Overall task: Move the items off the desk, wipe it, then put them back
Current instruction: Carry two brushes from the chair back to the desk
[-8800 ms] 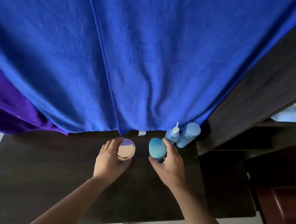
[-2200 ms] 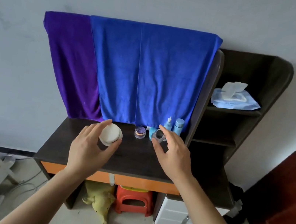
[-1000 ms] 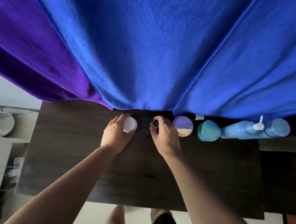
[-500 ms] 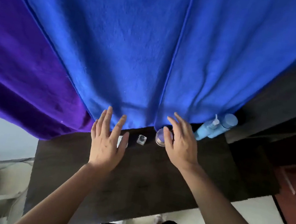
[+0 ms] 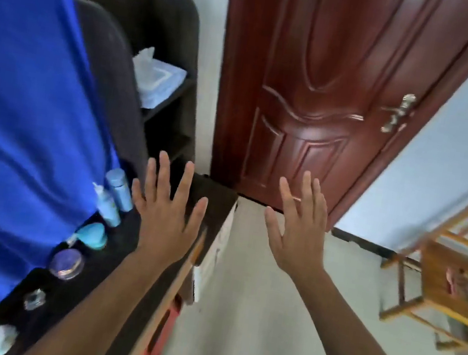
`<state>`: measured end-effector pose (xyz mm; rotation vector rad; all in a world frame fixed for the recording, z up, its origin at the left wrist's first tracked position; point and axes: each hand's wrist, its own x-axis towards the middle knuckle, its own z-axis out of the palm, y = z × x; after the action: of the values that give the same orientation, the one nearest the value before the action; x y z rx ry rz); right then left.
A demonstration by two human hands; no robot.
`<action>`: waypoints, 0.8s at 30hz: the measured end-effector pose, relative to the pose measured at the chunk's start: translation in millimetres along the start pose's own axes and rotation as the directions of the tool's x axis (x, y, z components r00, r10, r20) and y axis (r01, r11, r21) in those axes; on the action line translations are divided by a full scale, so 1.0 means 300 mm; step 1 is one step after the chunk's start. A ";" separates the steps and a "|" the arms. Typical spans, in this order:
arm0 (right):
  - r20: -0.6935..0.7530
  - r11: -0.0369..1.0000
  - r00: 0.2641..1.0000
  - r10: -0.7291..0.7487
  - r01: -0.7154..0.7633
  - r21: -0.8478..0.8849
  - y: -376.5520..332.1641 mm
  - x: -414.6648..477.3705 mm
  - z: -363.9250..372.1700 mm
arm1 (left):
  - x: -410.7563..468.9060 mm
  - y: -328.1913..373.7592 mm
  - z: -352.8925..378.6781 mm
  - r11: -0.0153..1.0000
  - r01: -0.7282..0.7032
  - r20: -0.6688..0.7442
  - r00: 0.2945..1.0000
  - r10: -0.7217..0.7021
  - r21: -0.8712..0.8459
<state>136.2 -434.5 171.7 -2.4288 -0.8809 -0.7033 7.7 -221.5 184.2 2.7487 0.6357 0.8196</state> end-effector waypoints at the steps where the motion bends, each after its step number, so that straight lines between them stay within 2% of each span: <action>1: -0.036 0.998 0.998 0.055 -0.056 -0.023 0.096 -0.034 -0.062 | 0.008 0.114 0.031 0.998 -0.063 0.008 0.998 0.063 -0.032; 4: -0.133 0.978 0.976 0.175 -0.188 -0.088 0.396 -0.161 -0.253 | -0.006 0.472 0.140 0.966 -0.221 0.025 0.974 0.227 -0.137; 8: -0.214 0.935 0.936 0.279 -0.316 -0.163 0.811 -0.381 -0.518 | -0.072 0.961 0.299 0.903 -0.365 0.056 0.920 0.387 -0.227; 11: -0.229 0.861 0.871 0.434 -0.476 -0.178 1.090 -0.542 -0.704 | -0.155 1.322 0.414 0.869 -0.365 0.120 0.898 0.424 -0.335; 15: -0.238 0.787 0.805 0.544 -0.588 -0.190 1.400 -0.703 -0.911 | -0.247 1.737 0.545 0.822 -0.371 0.222 0.840 0.496 -0.432; 18: -0.241 0.731 0.752 0.614 -0.656 -0.185 1.577 -0.759 -1.014 | -0.273 1.946 0.615 0.779 -0.409 0.229 0.797 0.559 -0.475; 24: -0.202 0.680 0.701 0.684 -0.713 -0.172 1.872 -0.769 -1.052 | -0.227 2.210 0.815 0.744 -0.460 0.241 0.748 0.619 -0.485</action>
<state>270.4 -1104.5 138.5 -2.6016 0.2455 -0.6569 321.6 -857.4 155.0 2.5912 -0.4231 0.3920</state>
